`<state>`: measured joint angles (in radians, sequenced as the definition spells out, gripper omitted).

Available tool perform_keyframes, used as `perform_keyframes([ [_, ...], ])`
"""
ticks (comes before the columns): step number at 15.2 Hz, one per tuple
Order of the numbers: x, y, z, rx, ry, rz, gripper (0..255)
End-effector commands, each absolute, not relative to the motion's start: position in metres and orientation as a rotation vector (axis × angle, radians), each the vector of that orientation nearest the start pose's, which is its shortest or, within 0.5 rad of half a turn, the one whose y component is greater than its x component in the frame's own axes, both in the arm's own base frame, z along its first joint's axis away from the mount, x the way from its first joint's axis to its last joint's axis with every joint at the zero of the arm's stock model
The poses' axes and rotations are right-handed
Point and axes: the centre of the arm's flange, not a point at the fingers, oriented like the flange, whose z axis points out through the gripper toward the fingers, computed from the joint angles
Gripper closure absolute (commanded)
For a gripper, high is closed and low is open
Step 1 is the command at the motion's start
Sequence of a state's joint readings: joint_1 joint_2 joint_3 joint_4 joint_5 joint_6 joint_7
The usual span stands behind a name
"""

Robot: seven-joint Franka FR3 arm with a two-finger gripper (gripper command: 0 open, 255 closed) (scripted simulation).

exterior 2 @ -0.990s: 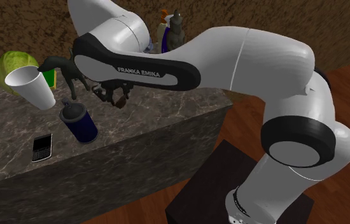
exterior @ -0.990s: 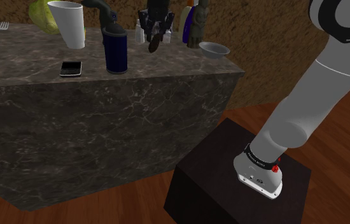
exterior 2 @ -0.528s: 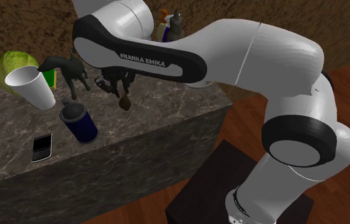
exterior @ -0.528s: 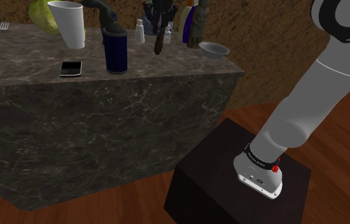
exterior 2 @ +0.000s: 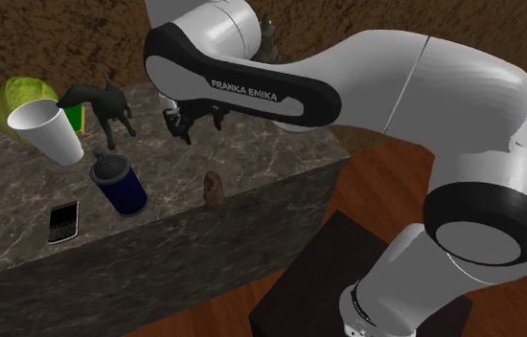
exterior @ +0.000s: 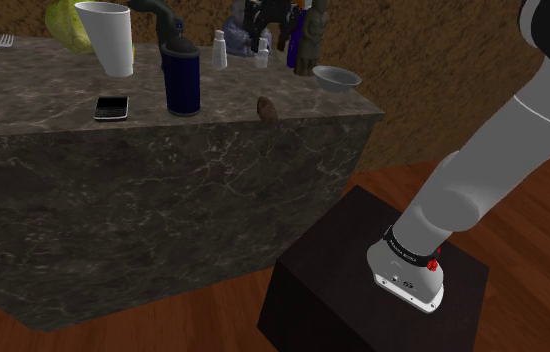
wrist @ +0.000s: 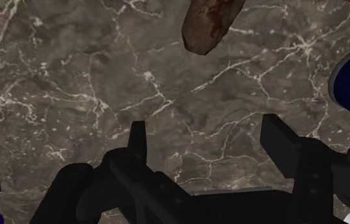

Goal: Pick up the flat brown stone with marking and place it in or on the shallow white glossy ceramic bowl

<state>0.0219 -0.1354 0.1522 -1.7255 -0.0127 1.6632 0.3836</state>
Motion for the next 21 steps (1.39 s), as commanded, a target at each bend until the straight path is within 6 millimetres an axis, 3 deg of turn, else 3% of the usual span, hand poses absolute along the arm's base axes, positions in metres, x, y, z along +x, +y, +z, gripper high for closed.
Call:
perform_keyframes([
  [1,0.493,0.106,0.616,-3.134,0.382,-0.17,0],
  [9,0.412,0.167,0.546,-3.115,0.609,-0.379,0],
  [17,0.42,0.164,0.506,-3.114,0.611,-0.381,0],
  [21,0.42,0.164,0.506,-3.114,0.611,-0.381,0],
])
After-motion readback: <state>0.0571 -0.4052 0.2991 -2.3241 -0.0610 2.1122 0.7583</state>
